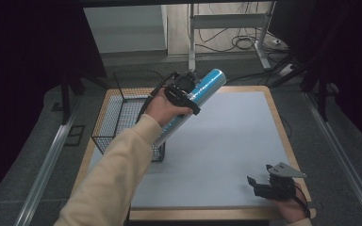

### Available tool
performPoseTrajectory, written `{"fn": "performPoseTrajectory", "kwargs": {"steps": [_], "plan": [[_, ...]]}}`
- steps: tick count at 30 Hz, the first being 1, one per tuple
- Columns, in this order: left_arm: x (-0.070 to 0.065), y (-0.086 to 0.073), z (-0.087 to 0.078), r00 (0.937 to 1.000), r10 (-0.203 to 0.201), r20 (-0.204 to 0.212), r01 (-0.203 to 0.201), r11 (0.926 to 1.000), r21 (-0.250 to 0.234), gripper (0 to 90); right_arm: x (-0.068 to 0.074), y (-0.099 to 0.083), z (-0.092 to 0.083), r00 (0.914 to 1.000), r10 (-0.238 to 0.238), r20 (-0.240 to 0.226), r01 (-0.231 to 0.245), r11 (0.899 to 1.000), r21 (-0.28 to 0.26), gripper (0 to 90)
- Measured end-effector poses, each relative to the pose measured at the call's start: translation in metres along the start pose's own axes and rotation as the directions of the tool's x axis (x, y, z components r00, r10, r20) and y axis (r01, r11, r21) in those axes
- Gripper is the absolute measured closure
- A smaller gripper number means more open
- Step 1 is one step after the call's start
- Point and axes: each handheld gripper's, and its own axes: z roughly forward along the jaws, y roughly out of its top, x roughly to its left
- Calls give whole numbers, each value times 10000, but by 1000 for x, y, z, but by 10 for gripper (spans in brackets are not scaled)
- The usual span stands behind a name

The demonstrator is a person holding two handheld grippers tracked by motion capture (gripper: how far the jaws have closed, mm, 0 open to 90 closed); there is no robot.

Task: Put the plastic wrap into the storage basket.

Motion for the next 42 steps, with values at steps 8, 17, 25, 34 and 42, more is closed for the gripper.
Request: {"fn": "performPoseTrajectory", "kwargs": {"steps": [8,17,25,34,42], "plan": [[19,-5,1,9992,-260,-319,263,9996,105,320,0,0,0,10000,-36,-2,36,10000,75,150],[38,-11,6,9972,-336,-671,354,9990,266,320,1,0,1,10000,-18,20,18,10000,72,150],[55,-16,8,9944,-579,-880,631,9964,569,320,0,-1,1,10000,-8,10,7,10000,73,150],[65,-17,3,9924,-646,-1051,704,9962,520,320,-1,0,2,10000,6,-6,-6,10000,69,150],[70,-10,5,9907,-606,-1215,676,9962,545,320,-2,0,2,10000,10,-2,-10,10000,54,151]]}}
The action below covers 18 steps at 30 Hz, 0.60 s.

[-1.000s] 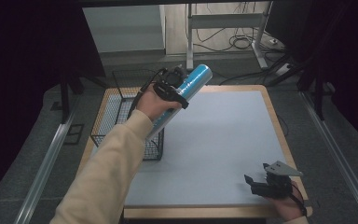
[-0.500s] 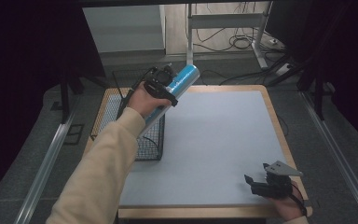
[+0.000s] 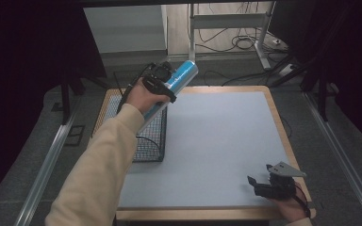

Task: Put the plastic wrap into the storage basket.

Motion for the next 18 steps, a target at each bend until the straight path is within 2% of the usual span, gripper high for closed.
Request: {"fn": "performPoseTrajectory", "kwargs": {"steps": [5,10,15,18], "plan": [[6,3,6,9999,116,-105,-115,9999,92,320,-1,-1,0,10000,-21,34,21,10000,58,151],[16,1,18,9999,32,-97,-29,9995,309,320,-1,-1,0,9999,-3,105,3,10000,13,153],[25,-1,34,9999,50,-89,-45,9989,463,320,0,-1,1,9999,-27,128,27,10000,22,155],[31,-3,44,10000,-99,1,98,9986,513,320,0,-2,2,9999,16,142,-17,10000,74,156]]}}
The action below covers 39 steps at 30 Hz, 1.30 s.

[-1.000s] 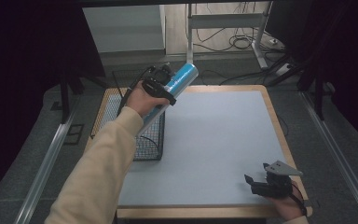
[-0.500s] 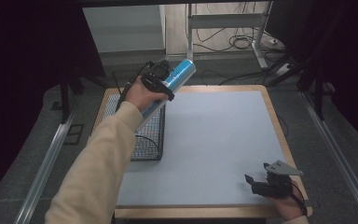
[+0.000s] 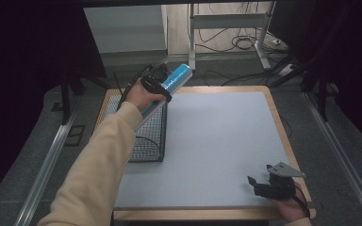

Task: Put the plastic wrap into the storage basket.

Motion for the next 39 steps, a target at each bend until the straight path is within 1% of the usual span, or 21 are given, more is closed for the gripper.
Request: {"fn": "performPoseTrajectory", "kwargs": {"steps": [2,4,7,10,12,15,19,23,24,26,27,29,31,32,34,39], "plan": [[4,-2,6,10000,31,1,-31,9999,150,320,0,0,0,10000,4,18,-4,10000,6,155],[8,-4,12,10000,-25,-5,25,9997,235,320,0,0,2,10000,-24,16,24,10000,47,155],[14,-6,23,9997,-227,-32,228,9990,387,320,0,0,3,10000,-42,-1,42,10000,87,156],[19,-9,33,9993,-338,-139,345,9978,572,320,-1,0,2,10000,-15,34,15,10000,37,156],[23,-11,37,9990,-433,-118,440,9968,668,320,-2,-1,1,10000,-27,41,27,10000,1,155],[26,-13,41,9984,-548,-161,557,9965,624,320,-2,-1,2,10000,-45,50,45,10000,13,156],[26,-15,48,9971,-395,-655,448,9956,820,320,-1,0,1,10000,-35,58,35,10000,-27,158],[28,-19,57,9960,-450,-772,533,9926,1094,319,-1,0,1,10000,-66,49,66,10000,-24,158],[29,-20,59,9956,-355,-863,457,9919,1189,320,-1,0,1,9999,-81,61,81,10000,-29,158],[27,-22,63,9935,-26,-1142,157,9933,1144,320,-1,-1,1,10000,-41,75,42,10000,-44,158],[27,-22,64,9934,5,-1146,137,9923,1232,320,-2,-1,1,10000,-43,80,44,10000,-38,158],[28,-22,68,9941,-98,-1077,243,9906,1347,320,-2,-1,2,10000,-53,84,53,10000,-23,158],[30,-21,68,9936,-148,-1118,295,9909,1315,319,-2,-1,2,9999,-59,88,59,10000,-3,158],[30,-21,68,9937,-326,-1073,462,9908,1274,319,-2,-1,2,9999,-64,88,64,10000,-3,158],[32,-21,69,9936,-435,-1042,567,9903,1270,319,-1,-1,2,9999,-83,87,83,10000,1,158],[35,-23,73,9916,-618,-1132,752,9901,1184,318,-2,-1,2,10000,-7,93,6,10000,12,158]]}}
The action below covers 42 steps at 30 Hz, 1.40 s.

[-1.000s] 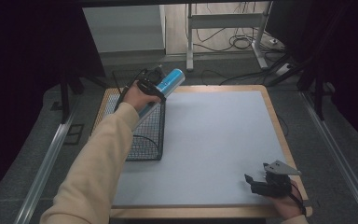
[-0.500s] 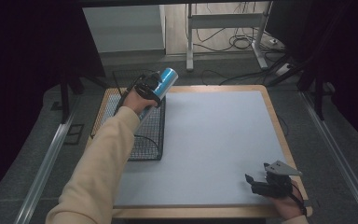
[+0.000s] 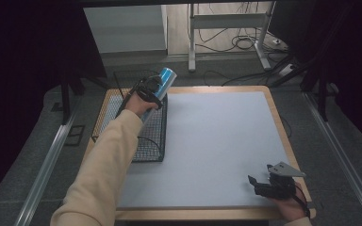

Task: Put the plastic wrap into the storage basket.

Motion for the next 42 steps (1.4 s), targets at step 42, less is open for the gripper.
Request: {"fn": "performPoseTrajectory", "kwargs": {"steps": [42], "plan": [[-23,-35,-77,9979,253,591,-97,9680,-2506,134,6,3,5,9994,-291,-204,294,9995,131,158]]}}
